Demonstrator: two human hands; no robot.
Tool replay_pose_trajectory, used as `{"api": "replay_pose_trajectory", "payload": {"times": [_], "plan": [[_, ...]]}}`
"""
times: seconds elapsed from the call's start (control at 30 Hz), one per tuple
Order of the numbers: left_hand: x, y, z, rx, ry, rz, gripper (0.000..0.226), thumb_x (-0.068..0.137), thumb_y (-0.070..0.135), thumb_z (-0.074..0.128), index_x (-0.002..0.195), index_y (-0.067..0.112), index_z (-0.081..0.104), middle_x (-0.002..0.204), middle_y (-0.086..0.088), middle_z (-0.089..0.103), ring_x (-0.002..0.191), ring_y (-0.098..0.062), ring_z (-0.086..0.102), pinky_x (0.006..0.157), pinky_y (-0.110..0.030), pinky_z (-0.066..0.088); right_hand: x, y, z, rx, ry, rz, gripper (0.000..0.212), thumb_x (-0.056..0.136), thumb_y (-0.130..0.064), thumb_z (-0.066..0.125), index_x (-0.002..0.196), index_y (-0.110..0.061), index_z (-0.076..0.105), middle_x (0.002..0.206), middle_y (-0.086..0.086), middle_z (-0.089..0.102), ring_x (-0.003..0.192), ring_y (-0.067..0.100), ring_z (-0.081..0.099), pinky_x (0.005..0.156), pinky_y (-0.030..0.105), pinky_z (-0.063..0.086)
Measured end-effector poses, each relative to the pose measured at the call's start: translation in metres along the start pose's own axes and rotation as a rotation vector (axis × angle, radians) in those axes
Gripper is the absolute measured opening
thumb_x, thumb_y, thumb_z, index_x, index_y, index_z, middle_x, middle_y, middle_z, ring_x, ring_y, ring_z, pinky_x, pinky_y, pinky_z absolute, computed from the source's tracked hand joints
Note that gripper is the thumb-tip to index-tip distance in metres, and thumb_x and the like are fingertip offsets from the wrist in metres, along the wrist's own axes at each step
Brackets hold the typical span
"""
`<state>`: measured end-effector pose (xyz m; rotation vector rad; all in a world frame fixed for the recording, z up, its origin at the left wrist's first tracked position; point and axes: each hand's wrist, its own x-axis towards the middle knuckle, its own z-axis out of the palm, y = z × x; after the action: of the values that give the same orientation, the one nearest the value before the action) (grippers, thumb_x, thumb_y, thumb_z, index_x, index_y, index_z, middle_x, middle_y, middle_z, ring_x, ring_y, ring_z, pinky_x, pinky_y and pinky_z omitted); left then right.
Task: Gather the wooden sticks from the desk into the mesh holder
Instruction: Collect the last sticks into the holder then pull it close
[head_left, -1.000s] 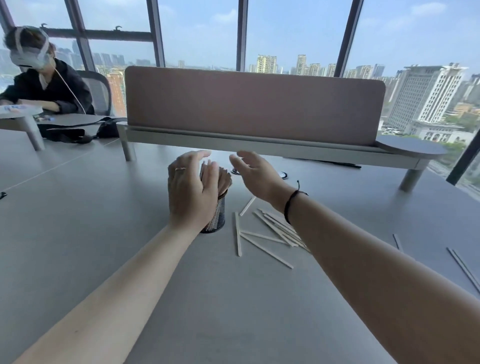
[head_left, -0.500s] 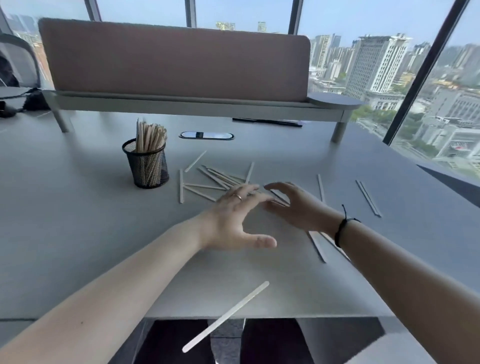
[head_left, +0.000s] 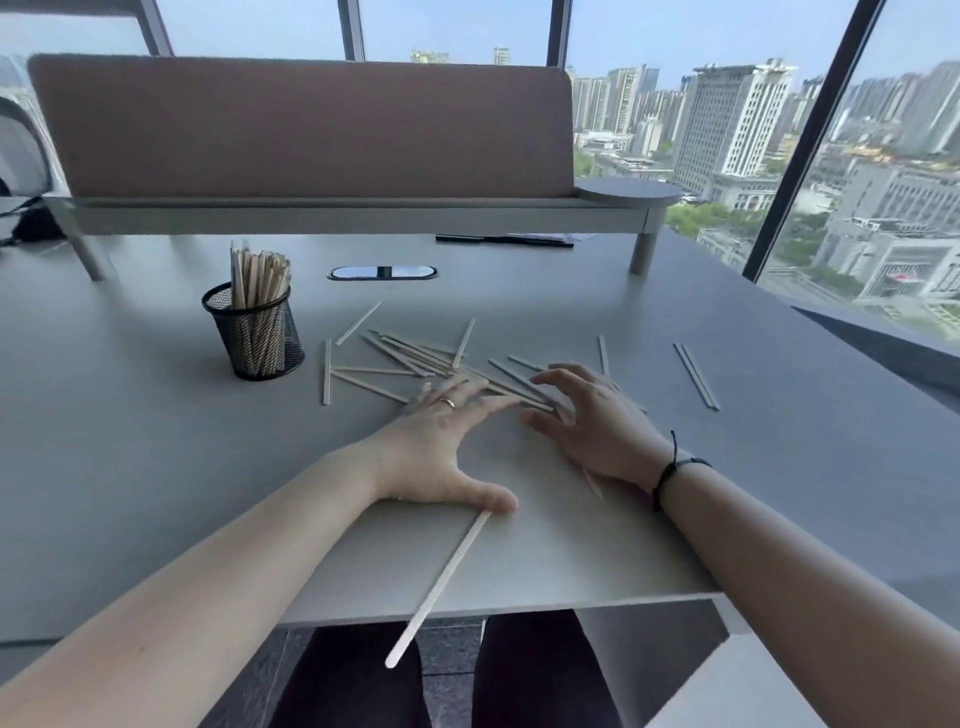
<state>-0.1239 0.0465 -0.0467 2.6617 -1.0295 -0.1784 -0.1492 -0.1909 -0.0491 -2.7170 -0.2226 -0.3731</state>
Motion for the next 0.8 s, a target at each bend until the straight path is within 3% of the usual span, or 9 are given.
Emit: {"api": "replay_pose_trajectory", "payload": {"times": [0.13, 0.23, 0.33, 0.4, 0.47, 0.57, 0.67, 0.8], "plan": [[0.015, -0.017, -0.001, 0.008, 0.138, -0.204, 0.108, 0.061, 0.101, 0.035, 0.153, 0.047, 0.025, 0.169, 0.001, 0.016, 0.157, -0.018, -0.005, 0.123, -0.054, -0.008, 0.001, 0.005, 0.001, -0.098, 0.143, 0.070, 0.053, 0.088, -0.067, 0.052, 0.127, -0.032, 0.061, 0.136, -0.006, 0.058, 0.130, 0.017, 0.050, 0.111, 0.038, 0.032], [0.025, -0.028, 0.000, 0.103, 0.292, -0.373, 0.080, 0.082, 0.084, 0.040, 0.148, 0.038, 0.039, 0.166, -0.003, 0.027, 0.156, -0.023, 0.004, 0.121, -0.055, -0.007, 0.004, 0.012, 0.003, -0.113, 0.114, 0.206, 0.064, 0.085, -0.075, 0.045, 0.130, -0.031, 0.057, 0.138, -0.006, 0.057, 0.133, 0.017, 0.045, 0.111, 0.042, 0.032], [0.038, -0.048, 0.004, 0.160, 0.464, -0.454, 0.059, 0.092, 0.065, 0.045, 0.134, 0.026, 0.057, 0.153, -0.008, 0.046, 0.150, -0.029, 0.024, 0.122, -0.057, 0.008, 0.007, 0.012, 0.007, -0.099, -0.011, 0.245, 0.071, 0.085, -0.078, 0.039, 0.137, -0.030, 0.051, 0.140, -0.006, 0.053, 0.138, 0.017, 0.038, 0.113, 0.041, 0.028], [0.042, -0.062, 0.004, 0.148, 0.515, -0.474, 0.061, 0.089, 0.062, 0.036, 0.122, 0.020, 0.064, 0.139, -0.010, 0.059, 0.137, -0.033, 0.039, 0.117, -0.058, 0.023, 0.011, 0.008, 0.008, -0.084, -0.034, 0.209, 0.070, 0.087, -0.076, 0.040, 0.138, -0.029, 0.049, 0.140, -0.005, 0.052, 0.138, 0.016, 0.037, 0.113, 0.038, 0.027], [0.044, -0.068, 0.002, 0.191, 0.549, -0.503, 0.055, 0.092, 0.058, 0.035, 0.114, 0.020, 0.067, 0.130, -0.009, 0.064, 0.130, -0.032, 0.047, 0.113, -0.054, 0.030, 0.016, -0.001, 0.010, -0.057, -0.036, 0.174, 0.067, 0.088, -0.071, 0.044, 0.138, -0.026, 0.050, 0.140, -0.004, 0.053, 0.137, 0.017, 0.040, 0.113, 0.036, 0.028], [0.039, -0.062, -0.004, 0.171, 0.516, -0.588, 0.063, 0.095, 0.069, 0.028, 0.120, 0.025, 0.064, 0.142, -0.009, 0.058, 0.139, -0.031, 0.040, 0.116, -0.054, 0.024, 0.025, -0.021, 0.016, -0.016, -0.040, 0.142, 0.054, 0.092, -0.058, 0.053, 0.133, -0.022, 0.054, 0.138, 0.001, 0.056, 0.132, 0.022, 0.044, 0.109, 0.034, 0.031], [0.032, -0.052, -0.006, 0.145, 0.359, -0.652, 0.086, 0.086, 0.086, 0.017, 0.144, 0.032, 0.047, 0.162, -0.010, 0.035, 0.152, -0.034, 0.019, 0.120, -0.056, 0.011, 0.039, -0.043, 0.030, 0.007, -0.038, 0.104, 0.039, 0.095, -0.043, 0.054, 0.124, -0.017, 0.060, 0.129, 0.007, 0.061, 0.123, 0.028, 0.052, 0.101, 0.033, 0.038], [0.023, -0.048, -0.008, 0.103, 0.274, -0.660, 0.105, 0.070, 0.099, 0.008, 0.154, 0.039, 0.030, 0.170, -0.010, 0.015, 0.156, -0.035, 0.002, 0.122, -0.058, 0.005, 0.054, -0.064, 0.041, 0.078, -0.026, 0.046, 0.028, 0.096, -0.029, 0.053, 0.115, -0.013, 0.066, 0.120, 0.011, 0.067, 0.114, 0.032, 0.059, 0.088, 0.034, 0.045]]}}
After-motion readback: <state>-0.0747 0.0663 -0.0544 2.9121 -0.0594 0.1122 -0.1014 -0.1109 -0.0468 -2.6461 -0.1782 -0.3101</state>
